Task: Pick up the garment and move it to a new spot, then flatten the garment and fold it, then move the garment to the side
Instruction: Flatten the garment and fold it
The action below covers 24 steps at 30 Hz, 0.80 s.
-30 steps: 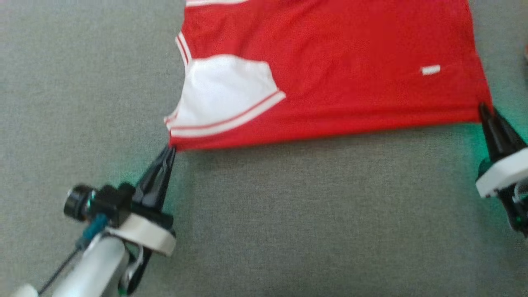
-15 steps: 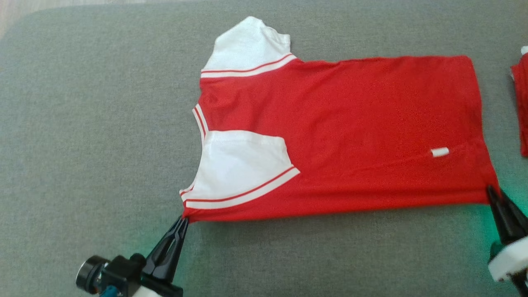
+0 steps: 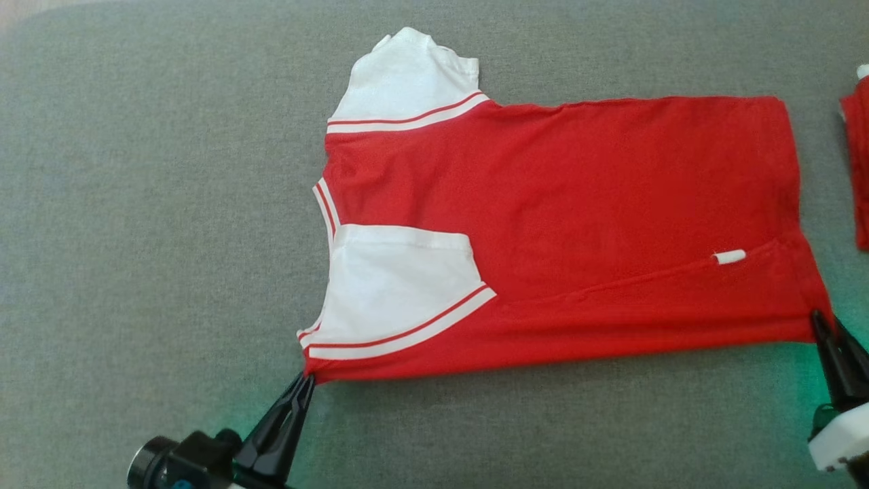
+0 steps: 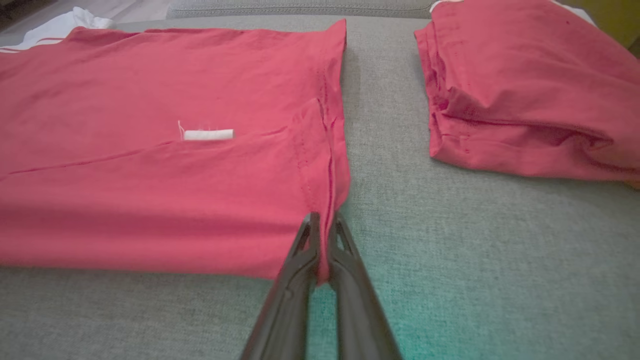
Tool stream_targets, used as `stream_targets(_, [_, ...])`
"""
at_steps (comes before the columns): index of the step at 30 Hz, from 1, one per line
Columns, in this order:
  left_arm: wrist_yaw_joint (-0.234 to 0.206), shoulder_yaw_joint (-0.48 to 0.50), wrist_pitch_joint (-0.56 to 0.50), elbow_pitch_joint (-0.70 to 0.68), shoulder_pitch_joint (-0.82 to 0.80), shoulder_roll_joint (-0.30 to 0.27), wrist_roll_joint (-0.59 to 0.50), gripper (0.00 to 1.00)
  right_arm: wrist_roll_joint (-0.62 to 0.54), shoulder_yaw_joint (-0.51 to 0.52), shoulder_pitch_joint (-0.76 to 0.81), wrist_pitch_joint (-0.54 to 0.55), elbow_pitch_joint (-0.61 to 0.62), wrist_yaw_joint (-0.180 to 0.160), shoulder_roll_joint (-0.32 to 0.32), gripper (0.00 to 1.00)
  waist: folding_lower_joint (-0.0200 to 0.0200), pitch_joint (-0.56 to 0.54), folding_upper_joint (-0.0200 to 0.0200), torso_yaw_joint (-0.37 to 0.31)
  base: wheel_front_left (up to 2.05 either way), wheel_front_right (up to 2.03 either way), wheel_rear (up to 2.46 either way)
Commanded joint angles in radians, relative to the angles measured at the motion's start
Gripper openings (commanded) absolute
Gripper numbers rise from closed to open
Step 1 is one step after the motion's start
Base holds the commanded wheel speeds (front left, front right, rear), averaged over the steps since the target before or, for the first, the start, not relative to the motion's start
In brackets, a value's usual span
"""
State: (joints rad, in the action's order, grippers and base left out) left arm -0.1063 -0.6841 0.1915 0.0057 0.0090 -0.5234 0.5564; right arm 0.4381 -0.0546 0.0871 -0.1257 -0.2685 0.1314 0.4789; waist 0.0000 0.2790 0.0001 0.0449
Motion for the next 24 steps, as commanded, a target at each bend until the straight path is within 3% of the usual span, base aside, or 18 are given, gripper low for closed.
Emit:
stream_targets(1, [-0.002, 0.026, -0.007, -0.034, -0.002, -0.033, 0.011, 0.0, -0.004, 0.009, 0.019, 0.004, 0.027, -0.001, 0.033, 0.0, 0.0, 0.005, -0.0001, 0.002, 0.0, 0.0, 0.0])
stream_targets(3, [-0.001, 0.021, -0.018, -0.042, 0.0, -0.036, 0.014, 0.0, -0.008, 0.016, 0.024, 0.016, 0.035, -0.001, 0.031, 0.0, 0.0, 0.009, -0.0001, 0.003, 0.0, 0.0, 0.0])
stream_targets(4, [-0.002, 0.019, -0.021, -0.044, 0.001, -0.036, 0.015, 0.0, -0.008, 0.019, 0.026, 0.021, 0.038, -0.001, 0.029, 0.08, 0.0, 0.011, -0.0001, 0.004, 0.0, 0.0, 0.0])
stream_targets(5, [-0.002, 0.019, -0.021, -0.044, 0.001, -0.036, 0.015, 0.0, -0.008, 0.019, 0.026, 0.021, 0.038, -0.001, 0.029, 0.08, 0.0, 0.011, -0.0001, 0.004, 0.0, 0.0, 0.0])
stream_targets(6, [-0.003, 0.018, -0.022, -0.046, 0.002, -0.035, 0.016, 0.0, -0.007, 0.021, 0.028, 0.027, 0.04, -0.001, 0.027, 0.32, 0.0, 0.014, -0.0001, 0.004, 0.0, 0.0, 0.0])
stream_targets(7, [-0.006, 0.019, -0.021, -0.046, 0.003, -0.032, 0.017, 0.13, -0.006, 0.024, 0.03, 0.032, 0.043, -0.001, 0.024, 0.75, 0.0, 0.016, -0.0001, 0.005, 0.0, 0.0, 0.0])
stream_targets(8, [-0.008, 0.019, -0.02, -0.046, 0.002, -0.029, 0.018, 0.89, -0.007, 0.03, 0.03, 0.034, 0.046, -0.001, 0.022, 1.0, 0.0, 0.019, -0.0001, 0.005, 0.0, 0.0, 0.0])
stream_targets(9, [-0.012, 0.021, -0.016, -0.045, -0.001, -0.026, 0.017, 1.0, -0.012, 0.039, 0.027, 0.032, 0.049, -0.001, 0.019, 1.0, 0.0, 0.022, -0.0001, 0.004, 0.0, 0.0, 0.0])
stream_targets(12, [-0.009, 0.03, -0.011, -0.049, -0.027, -0.032, 0.01, 1.0, -0.026, 0.056, 0.017, 0.027, 0.074, -0.001, 0.011, 1.0, 0.0, 0.033, -0.0001, -0.001, 0.0, 0.0, 0.0])
stream_targets(17, [0.012, 0.077, -0.056, -0.123, -0.169, -0.092, -0.022, 1.0, -0.049, 0.078, -0.015, 0.022, 0.132, -0.001, 0.003, 1.0, 0.0, 0.072, -0.0001, -0.014, 0.0, 0.0, 0.0])
stream_targets(20, [0.051, 0.109, -0.128, -0.176, -0.319, -0.13, -0.033, 1.0, -0.07, 0.076, -0.046, 0.034, 0.175, -0.001, -0.01, 1.0, 0.0, 0.108, -0.0001, -0.03, 0.0, 0.0, 0.0])
stream_targets(24, [0.152, 0.128, -0.26, -0.154, -0.561, -0.155, -0.008, 1.0, -0.094, 0.062, -0.094, 0.049, 0.224, -0.001, -0.032, 1.0, 0.0, 0.171, -0.0001, -0.061, 0.0, 0.0, 0.0])
